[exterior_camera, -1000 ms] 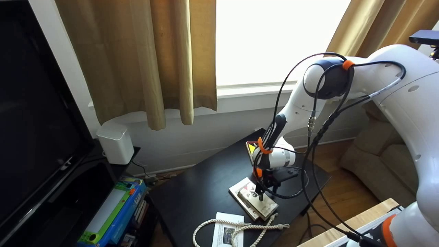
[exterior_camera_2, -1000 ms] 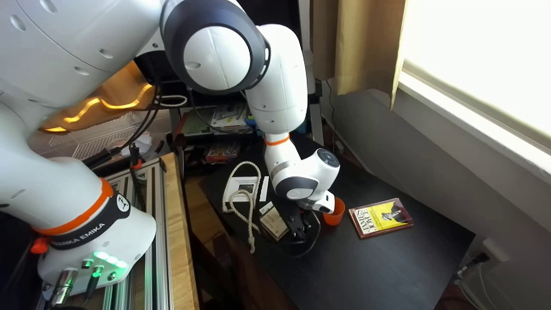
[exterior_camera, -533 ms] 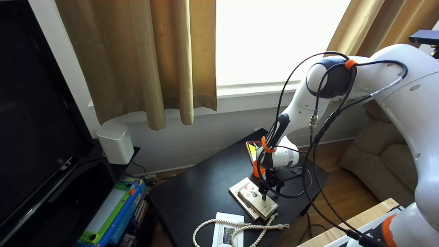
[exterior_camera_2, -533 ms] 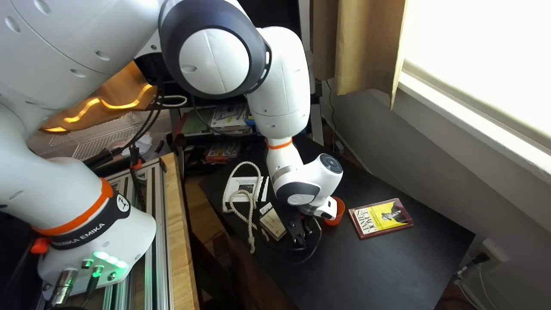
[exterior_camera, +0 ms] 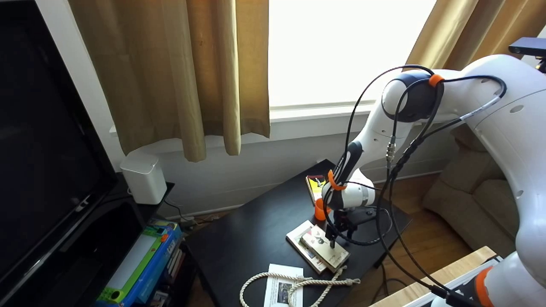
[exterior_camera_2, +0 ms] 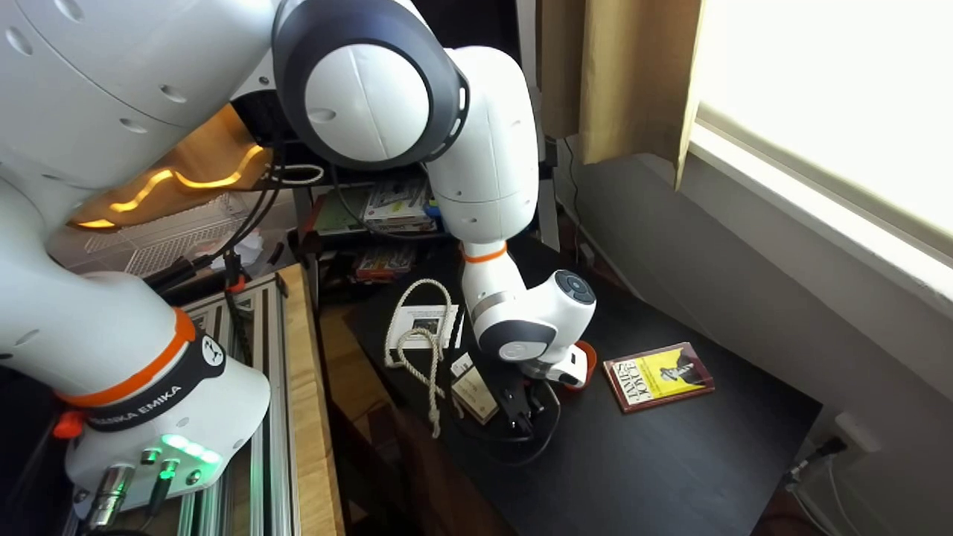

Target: Move the orange cup to the right then put the book on top

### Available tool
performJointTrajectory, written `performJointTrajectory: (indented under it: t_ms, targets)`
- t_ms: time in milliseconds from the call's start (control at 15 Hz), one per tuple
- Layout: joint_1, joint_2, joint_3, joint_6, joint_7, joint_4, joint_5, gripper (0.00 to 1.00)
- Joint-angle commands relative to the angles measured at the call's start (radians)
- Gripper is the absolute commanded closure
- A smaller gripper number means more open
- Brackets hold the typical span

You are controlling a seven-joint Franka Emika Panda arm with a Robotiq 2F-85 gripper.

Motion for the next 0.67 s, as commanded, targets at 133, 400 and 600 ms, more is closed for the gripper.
performJointTrajectory:
  t_ms: [133,400,600]
  targets:
    - [-0.062,0.015,0.036,0.085,-0.023,-0.019,-0.032,0.00]
    - [-0.170,0.014,0.118,0.079,-0.106,-0.027,-0.026,0.00]
    - [-0.255,0.029,0.176,0.048,-0.171,-0.018,-0.022,0.00]
